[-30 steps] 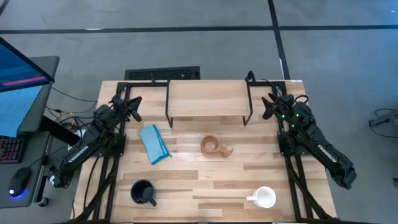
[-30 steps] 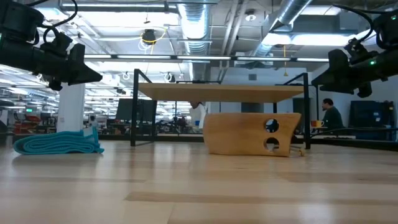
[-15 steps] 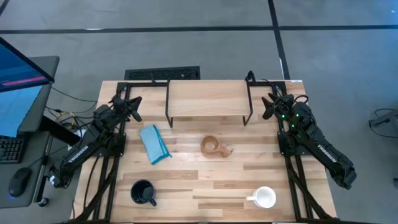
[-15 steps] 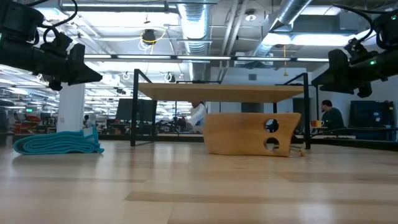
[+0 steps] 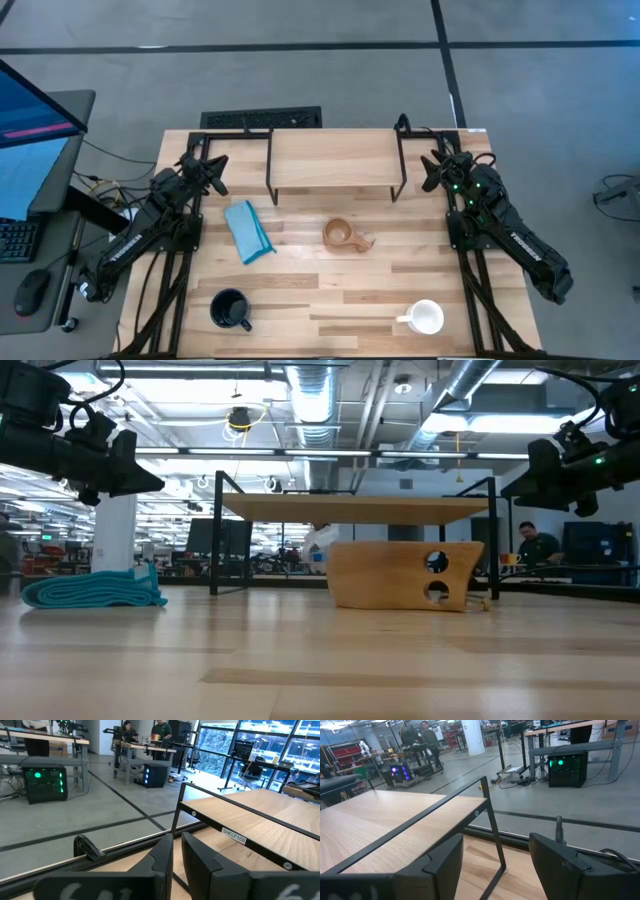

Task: Stack small to large cups/mugs on shelf

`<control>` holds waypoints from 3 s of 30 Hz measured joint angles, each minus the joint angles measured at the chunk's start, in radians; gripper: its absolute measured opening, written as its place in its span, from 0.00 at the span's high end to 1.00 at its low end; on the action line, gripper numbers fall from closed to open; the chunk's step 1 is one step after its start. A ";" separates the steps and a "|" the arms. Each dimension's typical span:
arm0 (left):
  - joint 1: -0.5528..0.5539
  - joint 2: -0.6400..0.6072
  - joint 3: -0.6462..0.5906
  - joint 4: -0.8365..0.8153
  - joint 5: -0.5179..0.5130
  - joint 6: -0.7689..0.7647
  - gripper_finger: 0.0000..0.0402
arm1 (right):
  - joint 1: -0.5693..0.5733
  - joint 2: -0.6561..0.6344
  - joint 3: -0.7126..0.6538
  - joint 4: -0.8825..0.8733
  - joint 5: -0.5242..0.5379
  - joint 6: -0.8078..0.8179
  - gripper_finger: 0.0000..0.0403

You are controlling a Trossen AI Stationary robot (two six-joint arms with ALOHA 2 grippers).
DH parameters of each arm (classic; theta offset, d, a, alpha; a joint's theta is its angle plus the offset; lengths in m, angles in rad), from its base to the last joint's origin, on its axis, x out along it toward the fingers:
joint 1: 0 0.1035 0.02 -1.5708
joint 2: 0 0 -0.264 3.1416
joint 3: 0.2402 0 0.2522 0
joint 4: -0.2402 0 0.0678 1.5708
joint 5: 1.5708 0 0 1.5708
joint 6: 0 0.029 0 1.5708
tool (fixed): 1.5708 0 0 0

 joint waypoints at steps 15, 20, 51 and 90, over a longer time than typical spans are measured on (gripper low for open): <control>0.000 0.000 0.000 0.000 0.000 0.000 0.93 | 0.000 0.000 0.000 0.000 0.000 0.000 0.38; 0.000 0.000 0.000 0.000 0.000 0.000 0.93 | 0.000 0.000 0.000 0.000 0.000 0.000 0.38; 0.000 0.000 0.000 0.000 0.000 0.000 0.93 | 0.000 0.000 0.000 0.001 0.000 0.000 0.38; 0.000 0.000 0.000 0.000 0.000 -0.117 0.93 | 0.029 0.000 -0.001 0.010 0.005 0.095 0.38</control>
